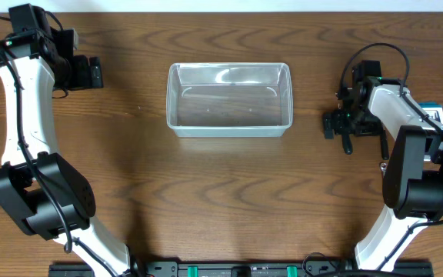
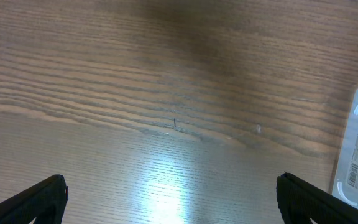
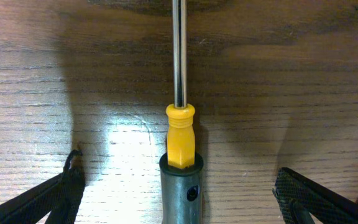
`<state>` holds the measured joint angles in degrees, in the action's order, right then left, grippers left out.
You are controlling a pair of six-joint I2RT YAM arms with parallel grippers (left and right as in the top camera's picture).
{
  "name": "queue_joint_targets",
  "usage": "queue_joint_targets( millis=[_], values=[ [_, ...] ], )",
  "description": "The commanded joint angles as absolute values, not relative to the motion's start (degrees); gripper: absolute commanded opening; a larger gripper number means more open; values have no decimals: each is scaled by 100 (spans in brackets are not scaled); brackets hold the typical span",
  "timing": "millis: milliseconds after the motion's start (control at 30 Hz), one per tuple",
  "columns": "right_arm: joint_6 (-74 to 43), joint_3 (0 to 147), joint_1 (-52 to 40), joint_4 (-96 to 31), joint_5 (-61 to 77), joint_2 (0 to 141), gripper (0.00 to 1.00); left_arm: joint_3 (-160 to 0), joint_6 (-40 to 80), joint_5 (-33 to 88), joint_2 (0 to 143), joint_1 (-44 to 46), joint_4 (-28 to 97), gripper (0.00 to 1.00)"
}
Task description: Pack container
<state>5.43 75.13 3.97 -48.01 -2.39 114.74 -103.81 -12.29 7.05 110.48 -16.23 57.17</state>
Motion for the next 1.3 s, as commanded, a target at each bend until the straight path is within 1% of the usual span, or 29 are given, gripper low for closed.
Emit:
queue_joint_targets(
  millis=[0, 333, 567, 733, 800, 933, 1133, 1200, 1267],
  values=[
    [519, 7406, 475, -4759, -252, 11552, 99, -10337, -1284, 637, 11089, -1636, 5732, 98],
    [519, 7406, 475, -4689, -255, 11552, 99, -10337, -1282, 637, 11089, -1636, 5734, 98],
    [519, 7406, 475, -4622, -255, 11552, 92, -10337, -1284, 637, 11089, -1636, 5734, 98],
    [519, 7406, 478, -4602, -255, 11552, 89, -10337, -1284, 637, 11089, -1636, 5734, 98],
    [519, 7406, 482, -4602, -255, 11552, 87, -10337, -1284, 637, 11089, -1636, 5734, 98],
    [519, 7406, 482, -4591, -255, 11552, 73, -10337, -1284, 637, 11089, -1636, 5734, 98],
    [519, 7406, 486, -4534, -255, 11552, 70, -10337, -1284, 637, 11089, -1636, 5734, 98],
    [519, 7406, 484, -4512, -255, 11552, 66, -10339, -1284, 637, 11089, -1636, 5734, 98],
    [519, 7406, 486, -4482, -255, 11552, 60, -10337, -1284, 637, 11089, -1636, 5734, 98]
  ],
)
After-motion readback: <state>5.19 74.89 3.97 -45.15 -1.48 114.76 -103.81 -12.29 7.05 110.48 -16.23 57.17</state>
